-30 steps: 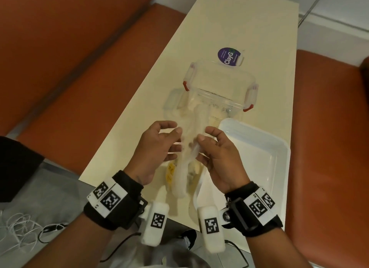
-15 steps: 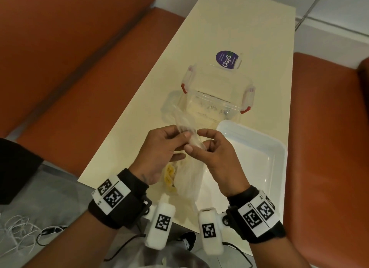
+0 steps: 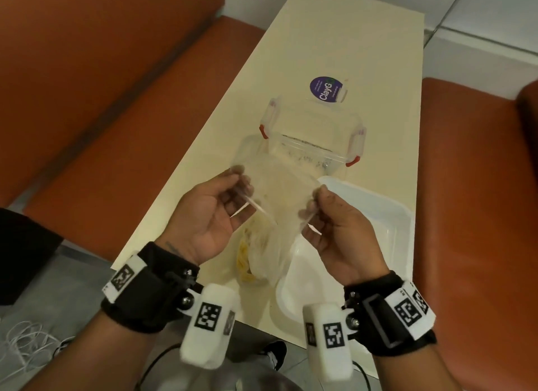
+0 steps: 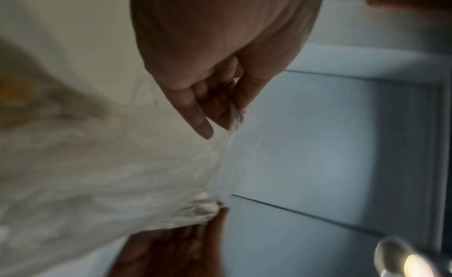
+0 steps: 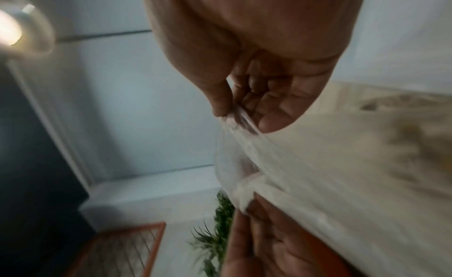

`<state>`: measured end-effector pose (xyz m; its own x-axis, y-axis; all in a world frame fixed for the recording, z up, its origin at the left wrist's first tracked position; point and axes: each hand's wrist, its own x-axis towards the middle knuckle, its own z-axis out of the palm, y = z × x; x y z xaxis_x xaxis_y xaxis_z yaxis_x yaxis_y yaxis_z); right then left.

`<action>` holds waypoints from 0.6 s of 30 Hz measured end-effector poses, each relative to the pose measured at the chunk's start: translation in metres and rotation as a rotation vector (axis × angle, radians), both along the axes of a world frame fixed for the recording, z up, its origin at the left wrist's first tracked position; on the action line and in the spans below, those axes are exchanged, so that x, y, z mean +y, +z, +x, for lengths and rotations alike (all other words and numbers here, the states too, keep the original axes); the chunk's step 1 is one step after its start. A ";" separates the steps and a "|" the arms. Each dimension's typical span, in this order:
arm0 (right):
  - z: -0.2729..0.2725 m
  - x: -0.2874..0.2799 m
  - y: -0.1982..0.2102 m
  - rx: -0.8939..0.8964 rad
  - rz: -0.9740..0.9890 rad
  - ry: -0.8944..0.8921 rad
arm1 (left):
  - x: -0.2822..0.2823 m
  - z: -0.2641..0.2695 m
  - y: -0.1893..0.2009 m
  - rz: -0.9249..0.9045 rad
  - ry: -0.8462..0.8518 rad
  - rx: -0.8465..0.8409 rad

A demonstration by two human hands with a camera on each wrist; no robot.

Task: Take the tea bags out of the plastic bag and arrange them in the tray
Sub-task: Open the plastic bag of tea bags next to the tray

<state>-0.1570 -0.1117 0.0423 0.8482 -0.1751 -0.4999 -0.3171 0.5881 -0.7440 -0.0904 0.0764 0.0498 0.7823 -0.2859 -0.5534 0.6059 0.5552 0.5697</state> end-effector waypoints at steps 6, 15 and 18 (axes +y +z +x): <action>0.003 -0.018 -0.005 0.058 0.455 -0.142 | 0.015 0.001 -0.011 -0.214 0.027 0.282; 0.006 -0.039 -0.008 0.054 -0.269 0.228 | 0.034 0.001 -0.019 0.656 -0.577 -0.269; 0.005 -0.035 -0.007 -0.007 -0.676 0.390 | 0.027 0.004 -0.017 0.849 -0.499 -0.451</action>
